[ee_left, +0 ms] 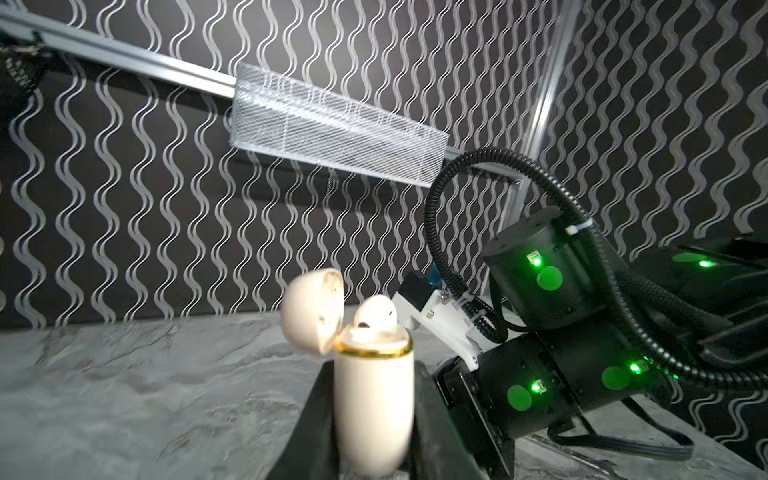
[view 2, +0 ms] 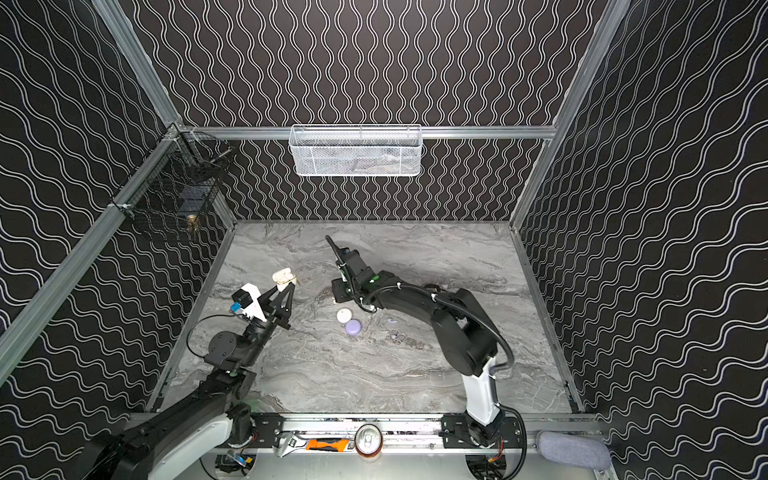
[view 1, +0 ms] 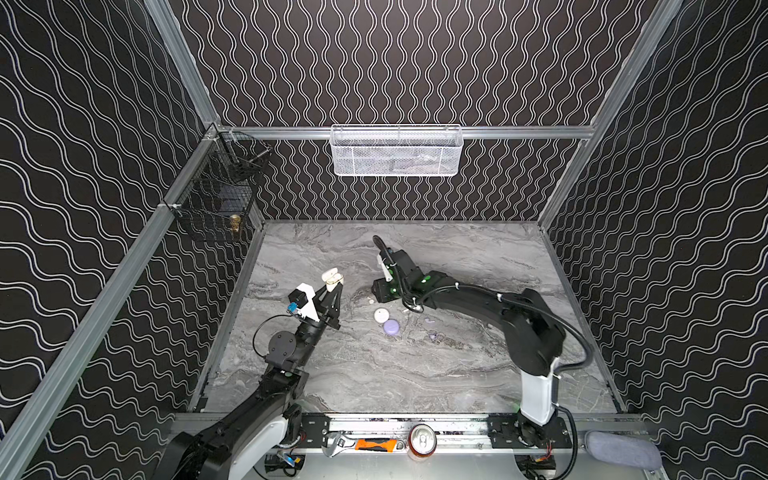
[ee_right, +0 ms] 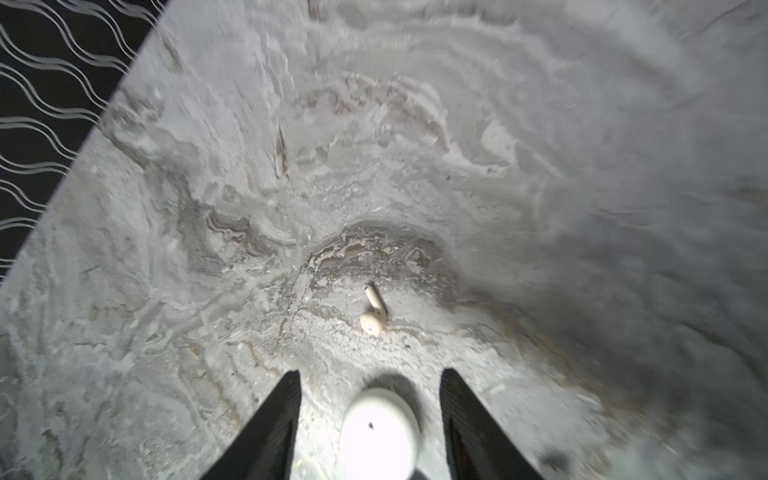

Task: Insert the wireless bluetooth earbuds into the charging case
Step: 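Move the right gripper away from the case to the white earbud on the table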

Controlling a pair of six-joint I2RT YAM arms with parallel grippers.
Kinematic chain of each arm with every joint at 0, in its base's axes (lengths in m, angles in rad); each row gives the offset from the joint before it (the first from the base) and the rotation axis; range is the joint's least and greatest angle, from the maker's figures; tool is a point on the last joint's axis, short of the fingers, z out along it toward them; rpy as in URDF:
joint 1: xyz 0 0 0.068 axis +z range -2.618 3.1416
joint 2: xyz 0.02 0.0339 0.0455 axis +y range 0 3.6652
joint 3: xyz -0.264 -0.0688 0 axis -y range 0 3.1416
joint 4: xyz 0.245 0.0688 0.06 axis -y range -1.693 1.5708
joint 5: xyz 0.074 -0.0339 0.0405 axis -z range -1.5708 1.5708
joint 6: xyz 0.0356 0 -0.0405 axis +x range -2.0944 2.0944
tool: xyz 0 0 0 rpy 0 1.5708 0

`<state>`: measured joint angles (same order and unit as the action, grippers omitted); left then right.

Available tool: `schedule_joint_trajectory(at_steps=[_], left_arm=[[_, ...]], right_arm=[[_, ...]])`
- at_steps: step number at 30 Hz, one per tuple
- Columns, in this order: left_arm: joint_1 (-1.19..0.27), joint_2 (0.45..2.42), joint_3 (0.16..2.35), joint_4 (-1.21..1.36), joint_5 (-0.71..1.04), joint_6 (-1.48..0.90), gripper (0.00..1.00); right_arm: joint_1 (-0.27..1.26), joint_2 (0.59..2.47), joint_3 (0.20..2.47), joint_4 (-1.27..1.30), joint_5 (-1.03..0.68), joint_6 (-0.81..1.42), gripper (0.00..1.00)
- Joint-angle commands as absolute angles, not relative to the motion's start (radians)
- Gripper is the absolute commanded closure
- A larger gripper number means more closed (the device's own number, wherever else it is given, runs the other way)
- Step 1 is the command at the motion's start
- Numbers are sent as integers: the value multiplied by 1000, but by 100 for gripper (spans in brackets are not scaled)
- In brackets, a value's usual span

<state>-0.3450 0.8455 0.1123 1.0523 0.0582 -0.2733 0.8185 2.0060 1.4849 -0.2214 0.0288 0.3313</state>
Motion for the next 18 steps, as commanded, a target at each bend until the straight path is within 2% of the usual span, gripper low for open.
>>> schedule_joint_trajectory(at_steps=[1,13,18], left_arm=[[-344,853,121,943,-18,-240,100],[-345,825,114,931,-44,-229,100],[-345,825,114,931,-51,-229,100]], right_arm=[[823,2078,1564,-301,30,338,44],[872,2315,1820,-468,180,312,44],[882,2348,1844,-500,259,307,48]])
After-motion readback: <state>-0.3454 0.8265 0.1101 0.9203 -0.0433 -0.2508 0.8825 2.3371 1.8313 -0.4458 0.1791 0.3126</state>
